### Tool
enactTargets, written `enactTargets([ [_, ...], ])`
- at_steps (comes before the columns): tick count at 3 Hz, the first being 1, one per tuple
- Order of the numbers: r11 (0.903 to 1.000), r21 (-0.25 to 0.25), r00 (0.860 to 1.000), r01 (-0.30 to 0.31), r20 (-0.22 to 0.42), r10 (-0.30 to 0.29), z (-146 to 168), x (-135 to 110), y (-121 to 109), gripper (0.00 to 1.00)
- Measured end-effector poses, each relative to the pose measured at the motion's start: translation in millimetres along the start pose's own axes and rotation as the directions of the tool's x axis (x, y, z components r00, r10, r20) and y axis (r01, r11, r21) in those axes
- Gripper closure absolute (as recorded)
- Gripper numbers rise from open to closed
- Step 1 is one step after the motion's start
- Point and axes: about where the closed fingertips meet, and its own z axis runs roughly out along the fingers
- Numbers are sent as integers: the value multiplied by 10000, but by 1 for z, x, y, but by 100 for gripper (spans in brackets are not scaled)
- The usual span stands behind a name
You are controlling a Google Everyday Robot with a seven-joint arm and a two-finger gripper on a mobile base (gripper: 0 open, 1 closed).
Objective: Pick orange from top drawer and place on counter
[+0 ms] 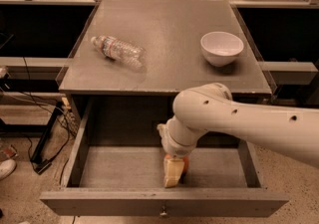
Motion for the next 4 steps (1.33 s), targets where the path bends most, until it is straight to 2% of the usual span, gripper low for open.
enactTargets([
  [1,10000,-3,10000,2,6,-2,0,0,0,0],
  [2,9996,-21,9996,-274,41,274,3,10,-3,0],
  [4,9920,89,9921,-1256,48,1256,27,54,-15,0],
])
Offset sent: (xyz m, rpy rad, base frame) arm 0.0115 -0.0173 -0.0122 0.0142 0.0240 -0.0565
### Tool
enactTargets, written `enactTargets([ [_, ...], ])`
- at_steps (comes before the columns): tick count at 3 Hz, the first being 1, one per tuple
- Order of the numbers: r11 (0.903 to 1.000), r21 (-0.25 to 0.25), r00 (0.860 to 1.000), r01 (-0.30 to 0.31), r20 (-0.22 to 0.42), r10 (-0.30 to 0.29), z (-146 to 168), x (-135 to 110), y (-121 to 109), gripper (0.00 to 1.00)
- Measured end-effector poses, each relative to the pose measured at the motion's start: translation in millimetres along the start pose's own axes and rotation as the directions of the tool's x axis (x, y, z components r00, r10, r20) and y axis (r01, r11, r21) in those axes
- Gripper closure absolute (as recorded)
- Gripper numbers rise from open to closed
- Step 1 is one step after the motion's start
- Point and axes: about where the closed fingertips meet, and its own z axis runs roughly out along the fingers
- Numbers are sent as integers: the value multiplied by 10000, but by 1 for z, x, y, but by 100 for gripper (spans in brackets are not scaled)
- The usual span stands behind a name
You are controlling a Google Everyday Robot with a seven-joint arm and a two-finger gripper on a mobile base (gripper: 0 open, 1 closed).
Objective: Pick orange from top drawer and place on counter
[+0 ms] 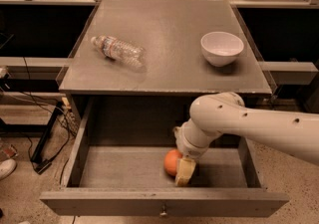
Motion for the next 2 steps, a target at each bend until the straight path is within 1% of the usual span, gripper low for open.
enactTargets([
  [1,10000,-8,10000,-3,1,3,0,0,0,19],
  [2,10000,-8,10000,-3,1,3,0,0,0,42],
])
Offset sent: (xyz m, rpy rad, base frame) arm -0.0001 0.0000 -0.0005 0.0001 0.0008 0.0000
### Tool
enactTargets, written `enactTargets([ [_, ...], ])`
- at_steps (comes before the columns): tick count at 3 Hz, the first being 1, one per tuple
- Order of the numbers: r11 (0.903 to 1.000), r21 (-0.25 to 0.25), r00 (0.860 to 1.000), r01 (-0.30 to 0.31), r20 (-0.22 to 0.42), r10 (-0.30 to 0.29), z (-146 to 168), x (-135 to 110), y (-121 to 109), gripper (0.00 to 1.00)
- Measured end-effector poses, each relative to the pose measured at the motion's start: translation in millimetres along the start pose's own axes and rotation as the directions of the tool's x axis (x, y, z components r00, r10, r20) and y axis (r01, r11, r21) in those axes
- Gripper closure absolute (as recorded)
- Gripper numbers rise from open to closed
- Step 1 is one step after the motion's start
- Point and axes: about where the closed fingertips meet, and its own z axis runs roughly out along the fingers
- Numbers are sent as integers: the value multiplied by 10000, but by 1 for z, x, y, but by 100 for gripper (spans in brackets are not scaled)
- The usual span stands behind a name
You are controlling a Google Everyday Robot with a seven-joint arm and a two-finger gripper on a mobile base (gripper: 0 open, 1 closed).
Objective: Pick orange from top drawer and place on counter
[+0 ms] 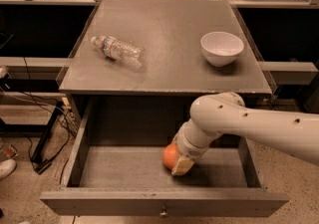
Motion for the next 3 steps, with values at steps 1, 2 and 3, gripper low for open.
enactTargets([
  [1,10000,0,10000,0,0,0,0,0,0,66],
  [2,10000,-1,10000,0,0,0,0,0,0,89],
  [3,10000,0,10000,1,0,-1,0,0,0,100],
])
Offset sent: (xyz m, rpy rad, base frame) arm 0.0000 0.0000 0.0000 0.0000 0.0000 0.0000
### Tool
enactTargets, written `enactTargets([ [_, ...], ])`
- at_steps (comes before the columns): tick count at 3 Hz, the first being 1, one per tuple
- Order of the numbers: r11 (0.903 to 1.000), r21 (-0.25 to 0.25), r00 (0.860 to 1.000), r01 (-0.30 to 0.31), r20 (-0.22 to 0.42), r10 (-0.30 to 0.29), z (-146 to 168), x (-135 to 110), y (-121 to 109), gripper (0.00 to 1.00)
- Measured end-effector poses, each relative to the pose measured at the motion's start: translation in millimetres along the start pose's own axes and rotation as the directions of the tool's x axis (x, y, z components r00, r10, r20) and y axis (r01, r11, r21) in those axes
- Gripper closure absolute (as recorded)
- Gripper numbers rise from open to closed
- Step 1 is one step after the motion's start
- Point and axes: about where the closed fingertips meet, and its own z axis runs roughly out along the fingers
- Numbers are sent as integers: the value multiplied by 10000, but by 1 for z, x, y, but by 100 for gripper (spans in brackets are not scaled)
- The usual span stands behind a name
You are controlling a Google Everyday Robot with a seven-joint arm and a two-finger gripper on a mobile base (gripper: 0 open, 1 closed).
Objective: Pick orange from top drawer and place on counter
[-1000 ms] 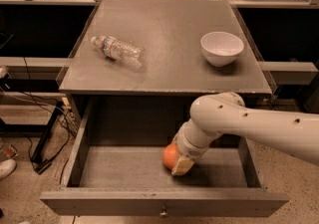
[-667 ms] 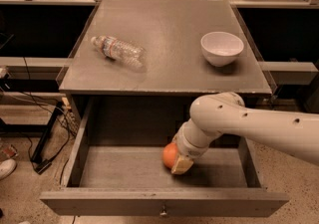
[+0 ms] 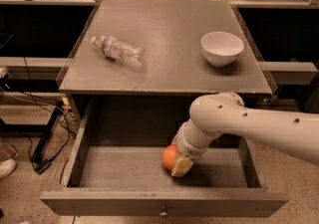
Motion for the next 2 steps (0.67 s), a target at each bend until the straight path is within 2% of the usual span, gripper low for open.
enactTargets([
  [1,10000,41,10000,15,-1,-15,-10,-1,4,100],
  [2,9985,545,9998,107,-167,-98,-77,-7,17,100],
])
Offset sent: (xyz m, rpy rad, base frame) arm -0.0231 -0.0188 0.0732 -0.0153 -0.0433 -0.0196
